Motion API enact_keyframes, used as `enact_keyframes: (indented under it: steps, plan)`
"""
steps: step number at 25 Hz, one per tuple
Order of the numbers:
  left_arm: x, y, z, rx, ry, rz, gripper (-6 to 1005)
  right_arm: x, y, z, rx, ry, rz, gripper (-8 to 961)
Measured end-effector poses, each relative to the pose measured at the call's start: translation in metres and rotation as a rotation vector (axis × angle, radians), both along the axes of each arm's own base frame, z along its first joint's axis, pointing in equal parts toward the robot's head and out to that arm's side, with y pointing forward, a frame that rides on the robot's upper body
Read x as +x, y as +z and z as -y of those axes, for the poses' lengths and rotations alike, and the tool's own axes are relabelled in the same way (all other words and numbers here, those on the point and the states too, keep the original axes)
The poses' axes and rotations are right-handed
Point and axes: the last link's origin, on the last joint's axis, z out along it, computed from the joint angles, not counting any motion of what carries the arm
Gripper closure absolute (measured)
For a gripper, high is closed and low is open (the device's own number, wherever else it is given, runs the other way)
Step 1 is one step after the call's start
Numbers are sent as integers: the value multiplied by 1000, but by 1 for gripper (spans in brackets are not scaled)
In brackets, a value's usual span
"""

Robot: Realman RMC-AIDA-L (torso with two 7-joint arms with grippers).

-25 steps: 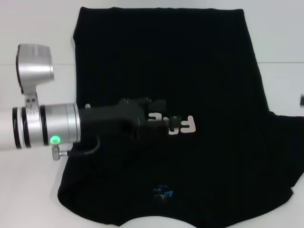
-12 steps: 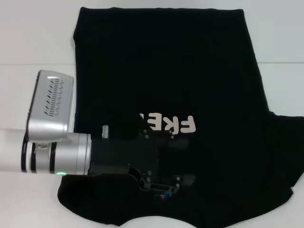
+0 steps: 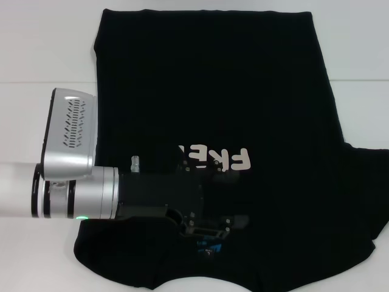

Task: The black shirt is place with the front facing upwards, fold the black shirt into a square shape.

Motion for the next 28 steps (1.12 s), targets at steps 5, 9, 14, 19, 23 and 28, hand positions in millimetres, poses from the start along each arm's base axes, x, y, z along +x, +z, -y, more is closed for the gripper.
enact_keyframes:
  steps: [5,9,14,19,23,28]
  plan:
    - [-1,-1,-2,10,17,-4,231,0,-8,-8,4,-5,23,71]
    - [-2,0,-3,16,25,-1,231,-1,-13,-15,4,0,48,72]
    - [-3,0,-3,19,33,2,231,-1,-21,-20,-9,-2,72,72]
    - [-4,3,-6,36,46,12,231,-1,-23,-24,-4,-8,94,71]
    - [-3,4,-7,42,47,11,230,0,-26,-28,17,-14,110,188]
    - [-4,5,-8,44,63,7,230,-2,-30,-32,28,-11,120,426]
